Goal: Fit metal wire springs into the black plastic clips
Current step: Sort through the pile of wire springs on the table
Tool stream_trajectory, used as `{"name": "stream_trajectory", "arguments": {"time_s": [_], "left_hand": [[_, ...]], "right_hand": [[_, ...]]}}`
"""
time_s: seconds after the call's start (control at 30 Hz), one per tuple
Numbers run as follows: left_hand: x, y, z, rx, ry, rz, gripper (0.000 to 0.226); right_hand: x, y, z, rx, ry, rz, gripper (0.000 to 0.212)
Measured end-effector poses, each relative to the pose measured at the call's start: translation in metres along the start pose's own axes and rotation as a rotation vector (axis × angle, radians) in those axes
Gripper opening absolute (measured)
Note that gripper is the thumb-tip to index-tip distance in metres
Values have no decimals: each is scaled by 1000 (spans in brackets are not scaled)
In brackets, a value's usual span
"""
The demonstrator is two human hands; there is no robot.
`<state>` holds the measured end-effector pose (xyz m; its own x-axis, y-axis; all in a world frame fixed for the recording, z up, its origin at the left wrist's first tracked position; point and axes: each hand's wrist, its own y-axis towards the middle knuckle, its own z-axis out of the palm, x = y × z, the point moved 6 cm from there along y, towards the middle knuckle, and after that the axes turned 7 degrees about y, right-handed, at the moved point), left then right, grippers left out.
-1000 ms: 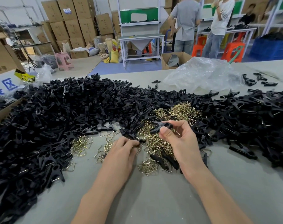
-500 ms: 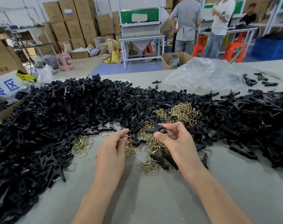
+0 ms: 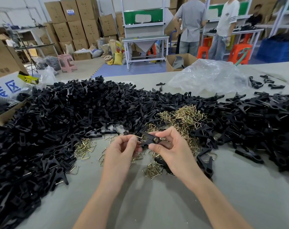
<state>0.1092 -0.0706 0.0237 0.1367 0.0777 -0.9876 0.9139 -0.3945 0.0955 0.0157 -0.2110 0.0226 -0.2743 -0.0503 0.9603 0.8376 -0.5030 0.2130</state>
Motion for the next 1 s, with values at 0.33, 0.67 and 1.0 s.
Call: {"name": "stream_trajectory", "arguments": {"time_s": [0.33, 0.67, 1.0], "left_hand": [[0, 0, 2, 59, -34, -20, 14], [-3, -1, 2, 71, -17, 7, 13], [-5, -2, 3, 48, 18, 30, 14]], "right_hand": [[-2, 1, 1, 26, -33, -8, 29], [1, 0, -1, 0, -29, -29, 31], [1, -1, 2, 26, -32, -23, 27]]}}
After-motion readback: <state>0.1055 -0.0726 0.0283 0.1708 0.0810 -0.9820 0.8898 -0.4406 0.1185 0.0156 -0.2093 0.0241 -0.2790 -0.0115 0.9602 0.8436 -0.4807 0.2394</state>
